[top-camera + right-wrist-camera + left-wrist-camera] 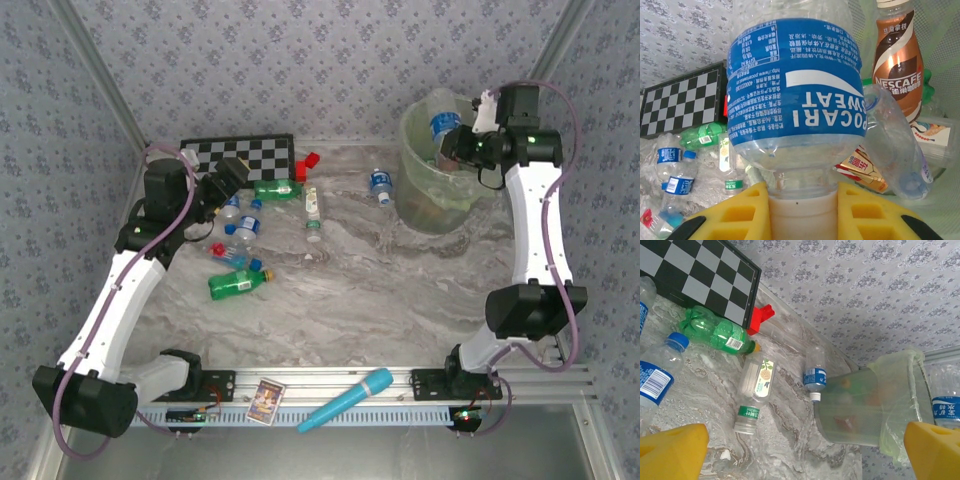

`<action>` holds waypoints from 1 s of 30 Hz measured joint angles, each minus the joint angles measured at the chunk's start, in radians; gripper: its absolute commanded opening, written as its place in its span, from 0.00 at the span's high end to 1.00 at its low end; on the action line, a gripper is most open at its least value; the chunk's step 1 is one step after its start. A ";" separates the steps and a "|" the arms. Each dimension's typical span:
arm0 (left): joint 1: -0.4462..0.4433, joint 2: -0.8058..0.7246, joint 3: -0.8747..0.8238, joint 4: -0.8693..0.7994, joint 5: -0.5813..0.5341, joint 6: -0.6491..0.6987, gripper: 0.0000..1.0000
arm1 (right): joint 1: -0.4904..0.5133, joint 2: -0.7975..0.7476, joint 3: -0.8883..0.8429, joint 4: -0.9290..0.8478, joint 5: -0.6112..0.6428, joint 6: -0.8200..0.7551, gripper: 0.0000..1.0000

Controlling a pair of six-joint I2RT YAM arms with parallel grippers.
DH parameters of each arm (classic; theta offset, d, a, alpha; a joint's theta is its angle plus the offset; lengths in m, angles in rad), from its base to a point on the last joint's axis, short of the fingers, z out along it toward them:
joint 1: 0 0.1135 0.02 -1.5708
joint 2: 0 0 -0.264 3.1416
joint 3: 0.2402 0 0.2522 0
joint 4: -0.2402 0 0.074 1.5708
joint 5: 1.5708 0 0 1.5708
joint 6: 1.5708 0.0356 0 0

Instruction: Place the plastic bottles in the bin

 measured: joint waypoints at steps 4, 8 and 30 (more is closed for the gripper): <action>0.006 -0.005 -0.003 -0.008 0.003 0.002 0.00 | 0.000 0.020 0.010 -0.011 0.016 -0.006 0.00; 0.009 -0.020 -0.011 -0.010 0.006 0.002 0.00 | 0.000 0.019 0.019 -0.015 0.028 -0.010 0.00; 0.009 -0.021 -0.115 -0.068 -0.014 0.021 0.00 | 0.153 -0.155 -0.030 0.011 0.063 -0.002 0.00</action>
